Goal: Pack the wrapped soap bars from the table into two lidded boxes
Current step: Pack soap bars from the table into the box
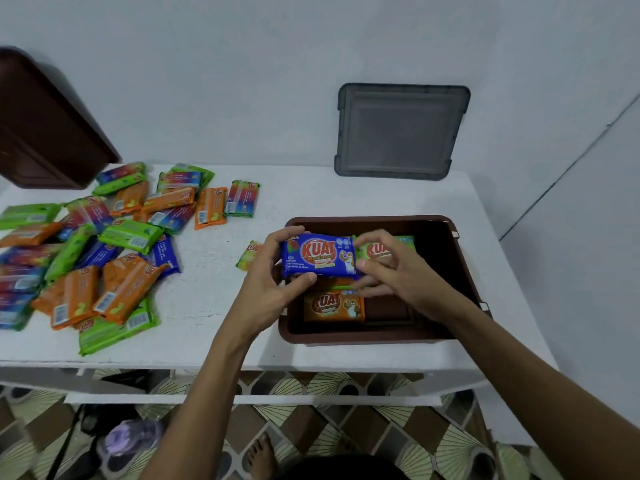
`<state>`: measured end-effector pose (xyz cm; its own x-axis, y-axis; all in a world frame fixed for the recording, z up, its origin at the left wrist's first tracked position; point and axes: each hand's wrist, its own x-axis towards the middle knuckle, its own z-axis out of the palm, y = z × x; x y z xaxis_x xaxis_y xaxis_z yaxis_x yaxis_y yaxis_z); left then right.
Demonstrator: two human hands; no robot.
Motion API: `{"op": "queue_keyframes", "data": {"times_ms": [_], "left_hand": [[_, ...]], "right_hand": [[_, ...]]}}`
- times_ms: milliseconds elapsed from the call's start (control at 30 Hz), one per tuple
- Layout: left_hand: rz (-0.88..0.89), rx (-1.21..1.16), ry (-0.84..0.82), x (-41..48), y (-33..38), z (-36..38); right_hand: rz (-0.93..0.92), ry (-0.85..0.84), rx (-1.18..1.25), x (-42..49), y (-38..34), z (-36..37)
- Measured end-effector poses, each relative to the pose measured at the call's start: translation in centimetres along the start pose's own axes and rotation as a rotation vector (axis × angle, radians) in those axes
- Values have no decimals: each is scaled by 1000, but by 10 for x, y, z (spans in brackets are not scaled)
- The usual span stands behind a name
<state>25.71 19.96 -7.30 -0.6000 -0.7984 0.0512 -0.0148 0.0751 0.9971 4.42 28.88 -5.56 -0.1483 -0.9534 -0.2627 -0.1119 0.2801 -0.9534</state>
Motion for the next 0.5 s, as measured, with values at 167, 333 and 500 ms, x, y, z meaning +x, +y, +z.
{"op": "queue_keyframes", "data": {"times_ms": [167, 333, 500], "left_hand": [[76, 311, -121, 11, 6, 16], [189, 786, -36, 18, -14, 7], [256, 883, 91, 16, -35, 5]], "right_hand": [[-9, 15, 326, -20, 1, -11], [104, 109, 74, -39, 12, -57], [296, 159, -166, -28, 34, -57]]}}
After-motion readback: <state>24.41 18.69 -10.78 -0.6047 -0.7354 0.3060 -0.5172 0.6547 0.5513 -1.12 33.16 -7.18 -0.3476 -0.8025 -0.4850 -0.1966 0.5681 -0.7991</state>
